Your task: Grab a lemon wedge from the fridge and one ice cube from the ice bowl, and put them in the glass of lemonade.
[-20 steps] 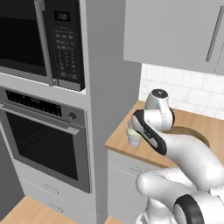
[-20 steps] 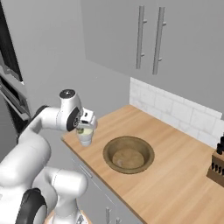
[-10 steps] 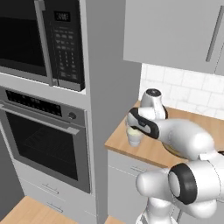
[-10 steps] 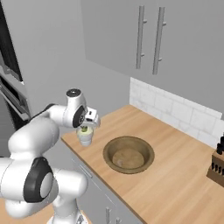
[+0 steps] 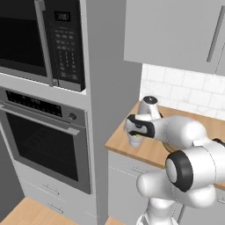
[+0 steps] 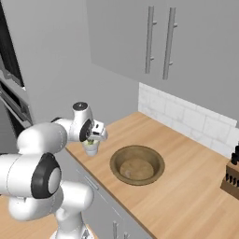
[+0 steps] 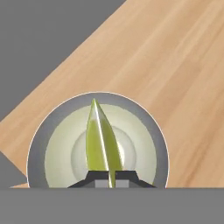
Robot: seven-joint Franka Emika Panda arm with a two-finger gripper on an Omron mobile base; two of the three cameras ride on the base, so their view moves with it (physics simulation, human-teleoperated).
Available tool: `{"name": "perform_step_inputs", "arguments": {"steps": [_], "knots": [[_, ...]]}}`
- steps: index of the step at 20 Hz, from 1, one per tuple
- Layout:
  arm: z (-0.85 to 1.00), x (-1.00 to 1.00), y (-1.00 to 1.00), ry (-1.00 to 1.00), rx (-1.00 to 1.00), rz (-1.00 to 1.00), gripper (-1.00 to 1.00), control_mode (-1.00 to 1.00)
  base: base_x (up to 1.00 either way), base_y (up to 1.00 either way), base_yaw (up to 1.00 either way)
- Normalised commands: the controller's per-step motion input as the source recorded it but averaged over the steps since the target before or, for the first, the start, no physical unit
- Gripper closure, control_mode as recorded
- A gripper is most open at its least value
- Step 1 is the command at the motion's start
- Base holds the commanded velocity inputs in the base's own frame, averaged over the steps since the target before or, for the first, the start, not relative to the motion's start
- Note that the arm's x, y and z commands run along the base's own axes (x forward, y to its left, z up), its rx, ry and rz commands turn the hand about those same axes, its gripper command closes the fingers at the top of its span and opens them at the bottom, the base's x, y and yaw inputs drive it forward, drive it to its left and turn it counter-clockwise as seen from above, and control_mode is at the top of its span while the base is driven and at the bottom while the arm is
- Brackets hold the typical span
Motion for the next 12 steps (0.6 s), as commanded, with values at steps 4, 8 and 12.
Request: {"name": "perform_step_inputs", "arguments": {"steps": [4,8,12], "knots": [[0.02,0.02,0.04,0.00,0.00,0.00,1.00,-1.00,0.00,0.00,0.00],[0.39,-0.03,0.00,-0.04,0.00,0.00,-1.00,-1.00,0.00,0.00,0.00],[0.21,0.00,0.00,-0.02,0.00,0.00,-1.00,-1.00,0.00,0.00,0.00]]}}
